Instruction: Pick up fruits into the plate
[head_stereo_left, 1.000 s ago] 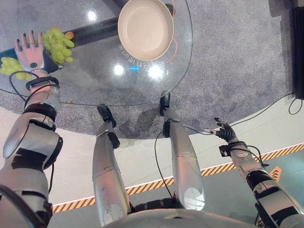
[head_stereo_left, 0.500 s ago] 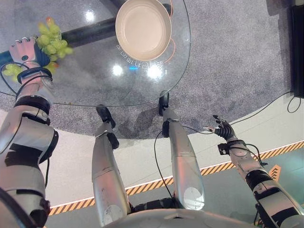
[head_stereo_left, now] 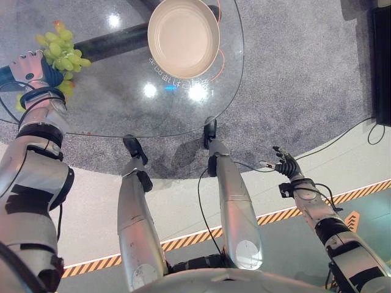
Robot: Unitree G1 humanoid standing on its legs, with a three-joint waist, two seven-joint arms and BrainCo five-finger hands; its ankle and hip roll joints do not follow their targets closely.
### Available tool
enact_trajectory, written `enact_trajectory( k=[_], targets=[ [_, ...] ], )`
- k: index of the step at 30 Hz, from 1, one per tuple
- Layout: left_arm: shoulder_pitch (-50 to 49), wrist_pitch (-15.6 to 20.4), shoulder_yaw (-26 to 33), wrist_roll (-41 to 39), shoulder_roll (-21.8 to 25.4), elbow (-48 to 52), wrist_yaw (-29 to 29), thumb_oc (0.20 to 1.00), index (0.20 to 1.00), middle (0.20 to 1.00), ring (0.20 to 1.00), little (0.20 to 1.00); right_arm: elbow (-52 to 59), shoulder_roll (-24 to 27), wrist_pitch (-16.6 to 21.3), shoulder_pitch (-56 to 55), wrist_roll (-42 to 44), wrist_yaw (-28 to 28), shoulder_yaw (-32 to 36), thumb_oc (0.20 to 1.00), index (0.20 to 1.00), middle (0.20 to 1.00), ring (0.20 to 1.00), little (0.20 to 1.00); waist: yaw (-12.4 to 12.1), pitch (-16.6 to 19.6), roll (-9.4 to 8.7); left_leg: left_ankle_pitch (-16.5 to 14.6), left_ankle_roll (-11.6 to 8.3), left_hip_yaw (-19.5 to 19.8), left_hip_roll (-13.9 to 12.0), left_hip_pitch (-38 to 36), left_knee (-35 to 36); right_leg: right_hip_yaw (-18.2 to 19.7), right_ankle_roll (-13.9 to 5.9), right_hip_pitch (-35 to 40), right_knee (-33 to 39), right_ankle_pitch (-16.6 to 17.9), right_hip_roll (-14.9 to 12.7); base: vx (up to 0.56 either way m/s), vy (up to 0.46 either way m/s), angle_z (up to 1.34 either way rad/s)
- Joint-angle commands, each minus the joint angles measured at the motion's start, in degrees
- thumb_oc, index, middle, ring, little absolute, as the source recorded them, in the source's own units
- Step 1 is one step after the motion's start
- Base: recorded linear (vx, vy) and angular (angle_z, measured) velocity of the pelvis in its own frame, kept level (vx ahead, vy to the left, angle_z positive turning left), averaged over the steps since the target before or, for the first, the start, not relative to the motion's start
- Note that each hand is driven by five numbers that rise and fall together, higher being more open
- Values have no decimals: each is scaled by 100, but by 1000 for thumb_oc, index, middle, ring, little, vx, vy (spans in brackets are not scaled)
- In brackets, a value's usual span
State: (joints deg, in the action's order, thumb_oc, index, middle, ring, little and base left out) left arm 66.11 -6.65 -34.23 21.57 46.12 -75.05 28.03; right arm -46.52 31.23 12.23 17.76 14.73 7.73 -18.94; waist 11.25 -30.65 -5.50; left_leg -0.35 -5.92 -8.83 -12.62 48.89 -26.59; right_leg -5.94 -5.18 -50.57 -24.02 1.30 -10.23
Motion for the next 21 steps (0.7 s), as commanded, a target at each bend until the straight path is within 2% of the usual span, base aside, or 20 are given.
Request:
enact_trajectory(
  k=[1, 2, 3, 4, 11, 15, 21],
  targets=[
    [-455, 228, -179, -41, -106, -46, -47, 200, 200, 200, 200, 200, 234, 246, -2, -473, 230, 124, -133, 1000, 1000, 1000, 1000, 1000, 66, 86, -275, -553, 34, -140, 474, 94, -226, -92, -30, 153, 251, -38, 474, 0, 0, 0],
    [-457, 276, -174, -121, -105, -35, 7, 363, 363, 363, 363, 363, 214, 233, 19, -488, 231, 114, -148, 1000, 1000, 1000, 1000, 1000, 60, 86, -276, -553, 34, -141, 481, 73, -223, -94, -32, 173, 255, -34, 475, 0, 0, 0],
    [-450, 294, -163, -151, -100, -17, 13, 893, 893, 893, 893, 893, 229, 228, 10, -497, 227, 117, -158, 1000, 1000, 1000, 1000, 1000, 56, 86, -278, -557, 32, -142, 480, 71, -234, -97, -34, 178, 250, -33, 473, 0, 0, 0],
    [-441, 319, -153, -168, -99, -7, 9, 1000, 1000, 1000, 1000, 1000, 245, 221, 10, -508, 223, 130, -172, 1000, 1000, 1000, 1000, 1000, 55, 86, -276, -556, 32, -148, 474, 66, -231, -100, -36, 178, 242, -36, 467, 4, -10, 4],
    [-447, 503, -107, -514, -145, 72, -186, 1000, 1000, 1000, 1000, 1000, 299, 182, -12, -508, 170, 185, -214, 1000, 1000, 1000, 1000, 1000, 54, 86, -239, -542, 37, -178, 481, 5, -166, -100, -47, 202, 239, -49, 459, 1, 0, 2],
    [-478, 621, -28, -1279, -254, 128, -935, 1000, 1000, 1000, 1000, 1000, 390, 162, -71, -496, 109, 218, -232, 1000, 1000, 1000, 1000, 1000, 56, 86, -234, -529, 49, -200, 492, -40, -93, -105, -50, 234, 270, -61, 479, 0, 0, 0],
    [-603, 511, 116, -1856, -444, 271, -1535, 1000, 1000, 1000, 1000, 1000, 584, 123, -235, -520, 13, 265, -230, 1000, 1000, 1000, 1000, 1000, 61, 86, -236, -546, 59, -235, 466, -72, -100, -134, -61, 251, 240, -77, 469, 0, 0, 0]
  ],
)
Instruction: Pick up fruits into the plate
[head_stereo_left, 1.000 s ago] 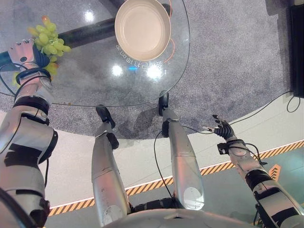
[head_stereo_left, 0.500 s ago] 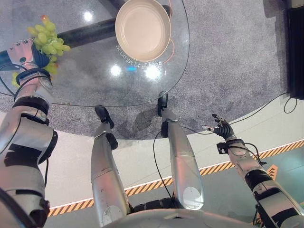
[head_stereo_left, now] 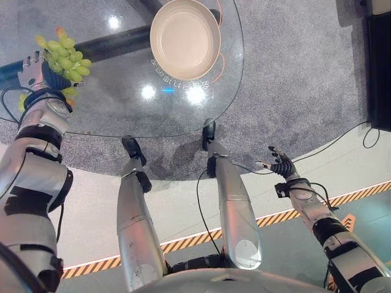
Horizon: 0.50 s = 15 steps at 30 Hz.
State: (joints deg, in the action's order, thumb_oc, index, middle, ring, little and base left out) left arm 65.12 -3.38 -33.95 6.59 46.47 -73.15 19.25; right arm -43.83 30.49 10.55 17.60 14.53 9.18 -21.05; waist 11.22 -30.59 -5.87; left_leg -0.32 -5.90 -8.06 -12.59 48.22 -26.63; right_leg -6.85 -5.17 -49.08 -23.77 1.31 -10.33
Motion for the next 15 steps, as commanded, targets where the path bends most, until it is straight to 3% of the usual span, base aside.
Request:
enact_trajectory(
  k=[1, 11, 12, 13, 15],
  targets=[
    [-531, 155, 109, -453, -490, 100, -763, 1000, 1000, 1000, 1000, 1000, 363, 203, -93, -525, 21, 128, -5, 1000, 1000, 1000, 1000, 1000, 72, 80, -200, -555, 60, -316, 464, -12, -100, -39, -63, 109, 218, -78, 485, 0, 0, 0],
    [-529, -114, 184, -821, -648, 117, -1182, 1000, 1000, 1000, 1000, 1000, 556, 192, -172, -615, -39, 198, 50, 1000, 1000, 1000, 1000, 1000, 143, 80, -250, -596, 87, -355, 416, -5, -194, -7, -67, 102, 176, -76, 502, 0, 0, 0],
    [-517, -117, 178, -836, -673, 110, -1152, 432, 432, 432, 432, 432, 559, 184, -166, -610, -37, 208, 42, 1000, 1000, 1000, 1000, 1000, 147, 80, -262, -597, 89, -354, 413, 1, -202, -4, -69, 101, 176, -71, 506, 5, -31, 0],
    [-515, -110, 175, -906, -702, 114, -1122, 200, 200, 200, 200, 200, 564, 179, -152, -613, -31, 212, 33, 1000, 1000, 1000, 1000, 1000, 151, 80, -275, -600, 90, -355, 410, 9, -210, -3, -71, 98, 180, -63, 509, 5, -35, 1],
    [-536, -104, 179, -875, -740, 159, -1082, 200, 200, 200, 200, 200, 602, 168, -157, -629, -31, 234, 22, 1000, 1000, 1000, 1000, 1000, 151, 80, -289, -609, 84, -352, 404, 6, -211, 0, -77, 103, 186, -62, 510, 4, -15, 0]
  ],
)
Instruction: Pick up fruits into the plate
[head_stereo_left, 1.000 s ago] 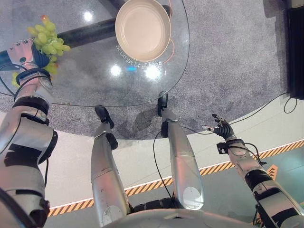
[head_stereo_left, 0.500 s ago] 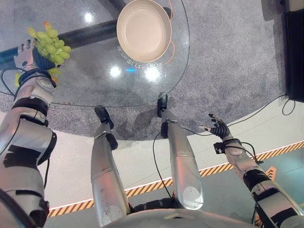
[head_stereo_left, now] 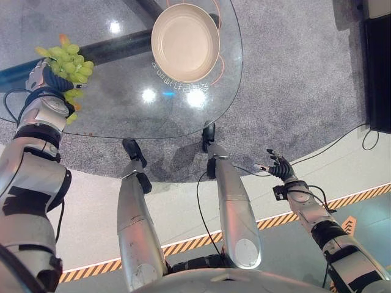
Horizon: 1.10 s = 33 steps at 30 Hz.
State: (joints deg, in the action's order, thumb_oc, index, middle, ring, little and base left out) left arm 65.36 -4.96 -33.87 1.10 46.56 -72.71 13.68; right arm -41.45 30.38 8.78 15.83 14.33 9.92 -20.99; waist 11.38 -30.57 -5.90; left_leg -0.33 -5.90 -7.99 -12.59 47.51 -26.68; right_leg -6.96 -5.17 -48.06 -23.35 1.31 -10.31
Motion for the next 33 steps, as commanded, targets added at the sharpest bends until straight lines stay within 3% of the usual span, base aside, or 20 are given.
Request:
enact_trajectory(
  k=[1, 10, 18, 31, 32, 33],
  targets=[
    [-583, 46, 171, -353, -773, 144, -461, 200, 200, 200, 200, 200, 401, 167, -10, -456, -12, 171, 11, 1000, 1000, 1000, 1000, 1000, 134, 78, -295, -614, 84, -359, 399, 79, -210, 10, -81, -3, 140, -60, 506, 0, 0, 0],
    [-562, -134, 133, -69, -862, 36, -207, 200, 200, 200, 200, 200, 398, 110, -13, -462, 12, 153, -59, 1000, 1000, 1000, 1000, 1000, 143, 78, -345, -630, 89, -389, 369, 10, -203, -6, -94, 67, 165, -58, 510, 0, 0, 0],
    [-553, 158, 213, -341, -808, 79, 195, 200, 200, 200, 200, 200, 452, 98, 2, -499, 0, 181, -104, 1000, 1000, 1000, 1000, 1000, 127, 78, -308, -619, 85, -408, 369, -83, -148, -7, -81, 139, 178, -98, 497, 0, 0, 0],
    [-1235, 1492, 887, -1247, -788, 1434, 837, 200, 200, 200, 200, 200, 589, -152, 95, -770, -261, 217, -16, 1000, 1000, 1000, 1000, 1000, -95, 78, -150, -580, 52, -469, 415, -795, 218, -175, -124, 811, 319, -229, 353, -8, -5, 2],
    [-1370, 1692, 1002, -1293, -812, 1681, 932, 200, 200, 200, 200, 200, 631, -194, 133, -783, -345, 194, 22, 1000, 1000, 1000, 1000, 1000, -125, 78, -144, -366, 99, -539, 429, -866, 360, -237, -85, 870, 414, -89, 300, -68, -23, 9],
    [-1472, 1764, 1076, -1341, -816, 1836, 929, 200, 200, 200, 200, 200, 654, -207, 146, -798, -345, 176, 31, 1000, 1000, 1000, 1000, 1000, -158, 78, -126, -350, 99, -537, 430, -967, 414, -262, -90, 962, 421, -106, 283, -65, -25, 10]
  ],
)
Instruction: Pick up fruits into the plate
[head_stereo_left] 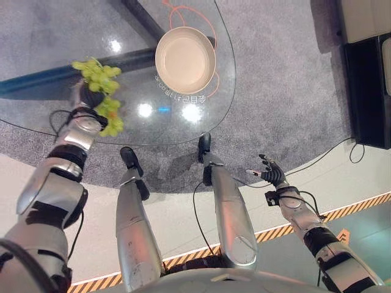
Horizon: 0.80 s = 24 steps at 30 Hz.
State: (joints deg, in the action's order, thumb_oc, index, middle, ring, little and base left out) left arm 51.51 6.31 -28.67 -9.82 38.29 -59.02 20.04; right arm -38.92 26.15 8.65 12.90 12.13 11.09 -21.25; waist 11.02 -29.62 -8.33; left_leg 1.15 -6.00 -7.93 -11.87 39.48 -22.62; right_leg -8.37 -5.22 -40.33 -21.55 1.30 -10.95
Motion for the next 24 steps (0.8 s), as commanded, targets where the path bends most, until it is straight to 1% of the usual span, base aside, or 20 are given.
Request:
enact_trajectory(
  k=[1, 3, 4, 5, 9, 11, 12, 13, 15, 16, 17, 18, 19, 20, 21, 24],
  targets=[
    [-198, 717, 618, -251, -21, 628, 337, 200, 200, 200, 200, 200, 452, 200, 164, -531, -148, 41, 75, 1000, 1000, 1000, 1000, 1000, -154, -17, 132, -494, 106, -547, 361, -276, 56, -148, -93, 299, 261, -129, 326, 17, -10, 8],
    [-457, 877, 755, -302, -65, 997, 362, 200, 200, 200, 200, 200, 560, 170, 150, -573, -161, -22, 109, 1000, 1000, 1000, 1000, 1000, -235, -17, 170, -480, 107, -547, 371, -543, 162, -204, -102, 557, 302, -175, 282, 8, -5, 2],
    [-520, 895, 787, -310, -81, 1099, 366, 200, 200, 200, 200, 200, 589, 166, 125, -582, -157, -39, 122, 1000, 1000, 1000, 1000, 1000, -255, -17, 184, -475, 107, -550, 372, -624, 194, -219, -106, 637, 312, -192, 267, 36, 8, 0],
    [-722, 1055, 902, -315, -114, 1378, 339, 200, 200, 200, 200, 200, 672, 140, 149, -626, -153, -112, 168, 1000, 1000, 1000, 1000, 1000, -311, -17, 228, -454, 109, -550, 374, -853, 290, -247, -113, 852, 325, -244, 239, 49, 18, 1],
    [-1230, 1374, 1153, -384, -178, 2045, 296, 200, 200, 200, 200, 200, 956, 86, 106, -755, -138, -398, 234, 1000, 1000, 1000, 1000, 1000, -434, -13, 330, -394, 110, -549, 393, -1415, 544, -285, -143, 1399, 408, -334, 153, 46, 14, 4],
    [-1472, 1480, 1253, -391, -244, 2374, 278, 200, 200, 200, 200, 200, 1148, 80, 18, -833, -116, -528, 260, 1000, 1000, 1000, 1000, 1000, -484, 107, 399, -342, 102, -543, 432, -1637, 723, -311, -159, 1630, 533, -344, 89, 51, 29, 6],
    [-1556, 1458, 1280, -410, -248, 2495, 260, 200, 200, 200, 200, 200, 1208, 84, -21, -852, -104, -551, 260, 1000, 1000, 1000, 1000, 1000, -498, 147, 415, -333, 97, -547, 435, -1705, 765, -318, -164, 1702, 563, -352, 70, 60, 43, 7],
    [-1775, 1528, 1355, -371, -291, 2792, 250, 200, 200, 200, 200, 200, 1308, 74, 8, -908, -75, -696, 289, 1000, 1000, 1000, 1000, 1000, -529, 253, 462, -304, 86, -543, 447, -1884, 868, -356, -172, 1905, 658, -359, 26, 93, 61, 4],
    [-2081, 1545, 1424, -317, -329, 3237, 193, 200, 200, 200, 200, 200, 1497, 70, -3, -981, -45, -984, 325, 1000, 1000, 1000, 1000, 1000, -572, 450, 546, -257, 63, -514, 454, -2147, 1023, -422, -167, 2228, 820, -363, -14, 90, 56, 2],
    [-2098, 1555, 1430, -309, -331, 3256, 187, 200, 200, 200, 200, 200, 1506, 72, 7, -984, -50, -1007, 326, 1000, 1000, 1000, 1000, 1000, -573, 455, 549, -254, 61, -513, 454, -2164, 1034, -425, -167, 2247, 830, -363, -14, 74, 25, 2],
    [-2252, 1485, 1439, -283, -326, 3531, 117, 200, 200, 200, 200, 200, 1686, 86, -59, -999, -131, -1154, 313, 1000, 1000, 1000, 1000, 1000, -604, 589, 576, -234, 48, -492, 449, -2330, 1138, -454, -154, 2456, 941, -369, -19, 48, 8, 2],
    [-2281, 1488, 1444, -268, -321, 3581, 94, 200, 200, 200, 200, 200, 1720, 91, -58, -998, -143, -1173, 308, 1000, 1000, 1000, 1000, 1000, -612, 610, 579, -228, 44, -485, 447, -2362, 1156, -458, -153, 2496, 963, -368, -18, 68, 2, 3],
    [-2366, 1409, 1467, -240, -322, 3749, 10, 200, 200, 200, 200, 200, 1852, 115, -107, -989, -249, -1204, 297, 1000, 1000, 1000, 1000, 1000, -637, 705, 586, -206, 35, -467, 460, -2474, 1237, -463, -155, 2630, 1051, -360, -7, 43, -13, 8],
    [-2421, 1334, 1452, -225, -293, 3893, -60, 200, 200, 200, 200, 200, 1986, 178, -200, -936, -425, -1126, 281, 1000, 1000, 1000, 1000, 1000, -666, 799, 591, -183, 22, -462, 438, -2615, 1340, -483, -163, 2791, 1150, -348, -15, 48, -14, 8],
    [-2458, 1332, 1447, -212, -290, 3933, -100, 200, 200, 200, 200, 200, 2038, 223, -220, -889, -544, -1087, 271, 1000, 1000, 1000, 1000, 1000, -679, 847, 595, -161, 12, -462, 424, -2688, 1396, -485, -172, 2871, 1201, -337, -16, 26, -17, 5],
    [-2613, 1339, 1370, -192, -211, 4168, -354, 200, 200, 200, 200, 200, 2561, 590, -339, -518, -625, -1474, 254, 1000, 1000, 1000, 1000, 1000, -758, 1132, 618, 28, -57, -447, 360, -3062, 1764, -537, -204, 3309, 1494, -269, 10, 20, -26, -6]
  ],
)
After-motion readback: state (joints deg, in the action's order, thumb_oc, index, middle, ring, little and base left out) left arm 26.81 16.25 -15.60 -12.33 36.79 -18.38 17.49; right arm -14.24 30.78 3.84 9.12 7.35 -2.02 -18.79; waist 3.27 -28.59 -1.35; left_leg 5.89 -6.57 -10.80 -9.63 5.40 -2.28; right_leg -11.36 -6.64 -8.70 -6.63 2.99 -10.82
